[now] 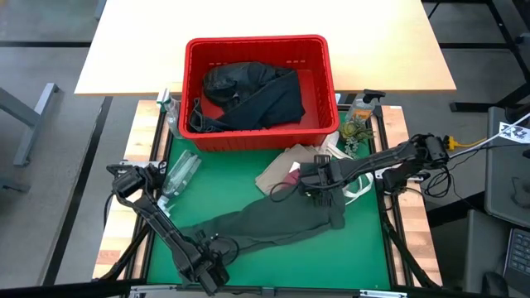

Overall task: Fold laundry
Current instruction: Fold the green polo shirt

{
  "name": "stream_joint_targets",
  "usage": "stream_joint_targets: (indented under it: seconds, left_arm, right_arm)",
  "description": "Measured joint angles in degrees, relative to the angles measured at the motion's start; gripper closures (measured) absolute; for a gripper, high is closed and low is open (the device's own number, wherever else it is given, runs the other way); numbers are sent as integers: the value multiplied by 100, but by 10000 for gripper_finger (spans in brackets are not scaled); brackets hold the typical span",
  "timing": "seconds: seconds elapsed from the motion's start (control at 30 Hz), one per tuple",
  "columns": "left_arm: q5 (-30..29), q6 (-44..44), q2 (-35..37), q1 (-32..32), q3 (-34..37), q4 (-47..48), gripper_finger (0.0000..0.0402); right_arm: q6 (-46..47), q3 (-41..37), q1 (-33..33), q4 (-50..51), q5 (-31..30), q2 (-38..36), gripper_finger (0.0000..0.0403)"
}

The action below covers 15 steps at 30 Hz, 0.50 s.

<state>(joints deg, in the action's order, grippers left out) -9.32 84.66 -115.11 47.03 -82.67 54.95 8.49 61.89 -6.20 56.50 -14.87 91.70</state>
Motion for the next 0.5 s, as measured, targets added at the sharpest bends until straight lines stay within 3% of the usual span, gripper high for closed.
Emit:
stream_joint_targets:
  seconds: [0.27, 0.5]
  left_arm:
    - [-22, 213, 0, -2, 0, 302, 330]
    - [-44, 144, 0, -27, 1, 306, 340]
  right_arm:
    - [-5, -41, -15, -97, 101, 0, 262]
    - [-128, -41, -15, -148, 157, 0, 262]
